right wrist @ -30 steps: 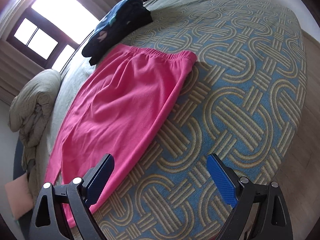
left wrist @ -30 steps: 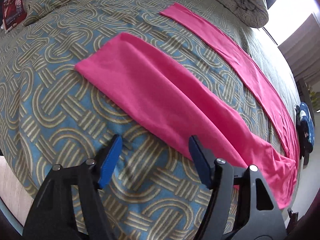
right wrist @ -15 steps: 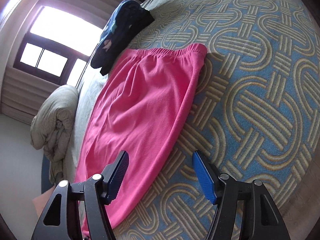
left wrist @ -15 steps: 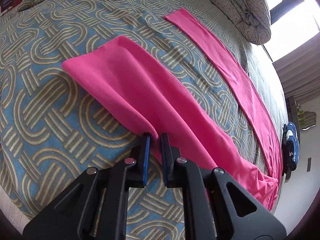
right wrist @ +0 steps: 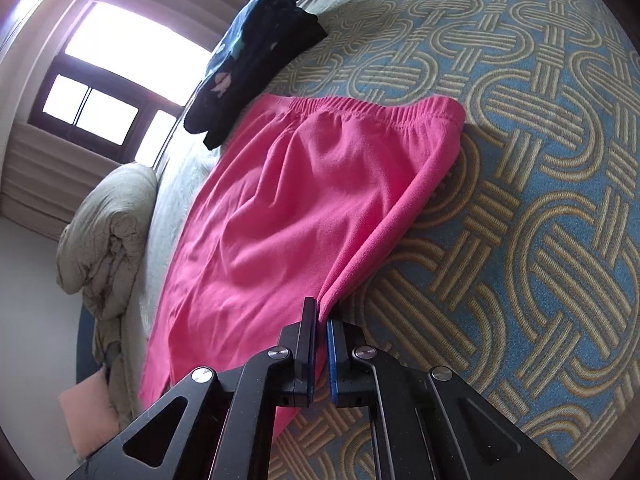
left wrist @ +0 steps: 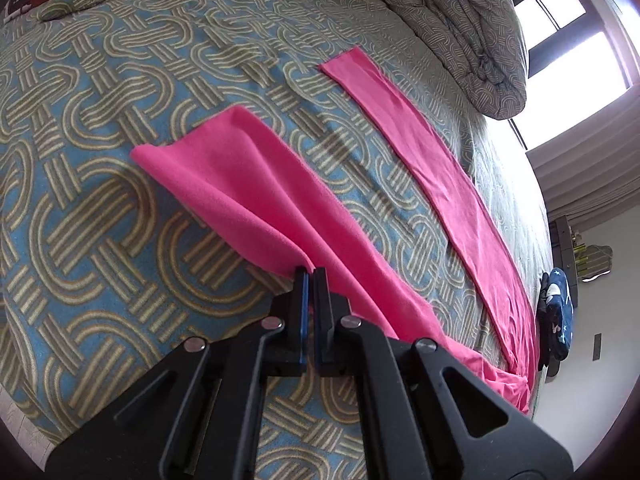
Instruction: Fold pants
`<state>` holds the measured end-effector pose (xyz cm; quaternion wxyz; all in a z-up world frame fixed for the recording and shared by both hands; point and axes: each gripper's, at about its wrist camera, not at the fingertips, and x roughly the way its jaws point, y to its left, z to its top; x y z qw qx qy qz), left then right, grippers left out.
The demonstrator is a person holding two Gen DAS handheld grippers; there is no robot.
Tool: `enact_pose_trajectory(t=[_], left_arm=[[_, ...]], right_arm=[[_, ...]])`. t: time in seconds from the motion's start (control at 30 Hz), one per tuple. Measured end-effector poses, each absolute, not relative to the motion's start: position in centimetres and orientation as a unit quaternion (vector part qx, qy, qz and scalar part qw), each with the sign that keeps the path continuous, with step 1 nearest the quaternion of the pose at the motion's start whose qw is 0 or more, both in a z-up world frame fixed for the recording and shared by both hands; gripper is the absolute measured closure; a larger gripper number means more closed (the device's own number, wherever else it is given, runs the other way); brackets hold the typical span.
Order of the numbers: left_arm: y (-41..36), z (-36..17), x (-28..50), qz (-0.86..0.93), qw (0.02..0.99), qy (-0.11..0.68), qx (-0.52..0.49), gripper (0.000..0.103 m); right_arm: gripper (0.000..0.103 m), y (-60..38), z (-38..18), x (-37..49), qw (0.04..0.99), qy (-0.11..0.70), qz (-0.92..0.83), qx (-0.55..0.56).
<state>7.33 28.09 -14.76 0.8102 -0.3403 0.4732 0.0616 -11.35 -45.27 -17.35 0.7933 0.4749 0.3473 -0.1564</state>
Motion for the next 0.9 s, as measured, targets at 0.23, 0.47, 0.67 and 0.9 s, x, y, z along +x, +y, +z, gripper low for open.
enact_pose_trajectory(t=[0.23,0.47,0.67,0.9], left_arm=[[27.1,-12.2,8.8,0.05,0.827,0.448,-0.335,0.101],[26.9,-11.2,10.4,0.058,0.83,0.438,-0.34,0.101],[27.0,-9.0,12.5,0.065,0.836,0.424,-0.342,0.101],[26.0,-6.7,17.6,0.073,0.852,0.414,-0.313,0.101]], right_arm=[[0.1,-44.7,-14.1,-10.1,0.821,0.319,-0.136,0.454],[0.101,-44.4,-10.2,-7.5,0.839,0.285,-0.109,0.451],[0.101,-44.6,-7.5,-4.9,0.847,0.266,-0.099,0.45],[0.101,-45.1,-5.1,0.7,0.858,0.26,-0.088,0.435]])
